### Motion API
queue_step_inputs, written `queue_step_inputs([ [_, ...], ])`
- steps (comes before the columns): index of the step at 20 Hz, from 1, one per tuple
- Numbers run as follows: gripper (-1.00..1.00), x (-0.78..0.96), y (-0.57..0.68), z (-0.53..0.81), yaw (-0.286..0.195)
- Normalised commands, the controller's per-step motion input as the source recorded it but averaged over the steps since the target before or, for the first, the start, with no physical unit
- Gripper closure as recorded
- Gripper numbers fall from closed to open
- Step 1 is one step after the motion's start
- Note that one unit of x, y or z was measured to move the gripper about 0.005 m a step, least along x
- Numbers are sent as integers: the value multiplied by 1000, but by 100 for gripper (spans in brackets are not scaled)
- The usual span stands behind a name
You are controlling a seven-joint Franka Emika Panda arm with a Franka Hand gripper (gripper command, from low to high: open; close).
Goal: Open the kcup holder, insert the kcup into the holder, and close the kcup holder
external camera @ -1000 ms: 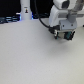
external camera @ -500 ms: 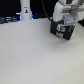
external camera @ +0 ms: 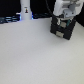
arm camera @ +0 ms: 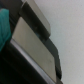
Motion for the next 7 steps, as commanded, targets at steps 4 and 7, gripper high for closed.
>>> queue_step_inputs([
  [4,-100,19,181,1000,23],
  [7,-100,51,50,245,-22],
])
